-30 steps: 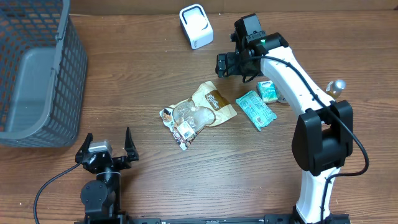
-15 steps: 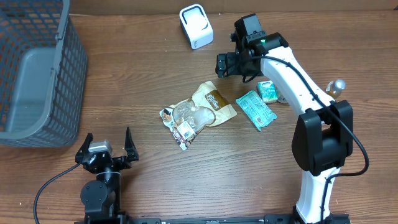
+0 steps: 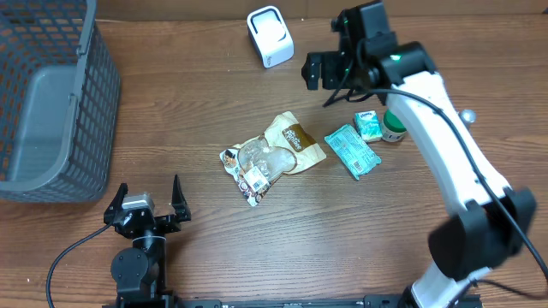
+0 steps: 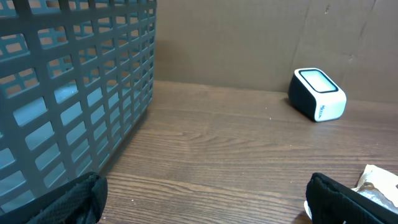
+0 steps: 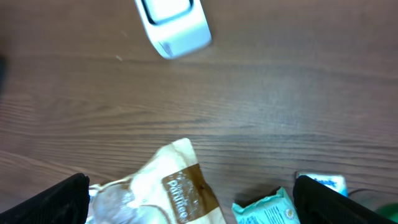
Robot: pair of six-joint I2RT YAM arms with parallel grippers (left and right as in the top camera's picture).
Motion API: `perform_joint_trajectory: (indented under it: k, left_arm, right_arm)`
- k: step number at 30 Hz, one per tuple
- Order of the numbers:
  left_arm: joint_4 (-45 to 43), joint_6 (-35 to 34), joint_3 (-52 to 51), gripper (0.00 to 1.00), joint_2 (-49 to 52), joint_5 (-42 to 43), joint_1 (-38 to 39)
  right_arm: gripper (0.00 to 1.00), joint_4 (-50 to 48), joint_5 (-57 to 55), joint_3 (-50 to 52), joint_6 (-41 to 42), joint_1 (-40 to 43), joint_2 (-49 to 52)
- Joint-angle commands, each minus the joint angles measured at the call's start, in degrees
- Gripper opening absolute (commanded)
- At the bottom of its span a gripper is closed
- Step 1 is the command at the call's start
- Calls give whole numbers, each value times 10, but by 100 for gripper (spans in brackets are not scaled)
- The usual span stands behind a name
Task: Scan the item barcode
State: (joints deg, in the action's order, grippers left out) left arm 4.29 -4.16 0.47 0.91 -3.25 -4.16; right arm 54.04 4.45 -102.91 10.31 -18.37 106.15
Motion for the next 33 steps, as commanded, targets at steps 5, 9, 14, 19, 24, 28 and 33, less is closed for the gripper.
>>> perform_joint_trajectory:
  k: [5,9,14,19,24,28,33]
  left_arm:
    - [-2,-5,-2,100,-7,2,-3]
    - [-2,-5,-2,100,-7,2,-3]
    - [-2,-5,-2,99,-7,2,-3]
    - [-2,-5,-2,100,-7,2,-3]
    - [-2,-5,-2,100,-7,3,-3]
    - [-2,-5,-2,100,-7,3,-3]
    - [-2,-5,-2,100,-7,3,-3]
  right_arm:
    - [100,-2,-3,-2,2,3,-151]
    - [100,-2,-3,-2,2,3,-224]
    - [100,2,-3,-2,2,3,-313]
    - [100,9,-3,-2,2,3,-399]
    - [100,75,-44,-2,-9,6,-489]
    - [100,144,-64,6,-9,7,-553]
    - [100,185,-58,25,-9,25,-617]
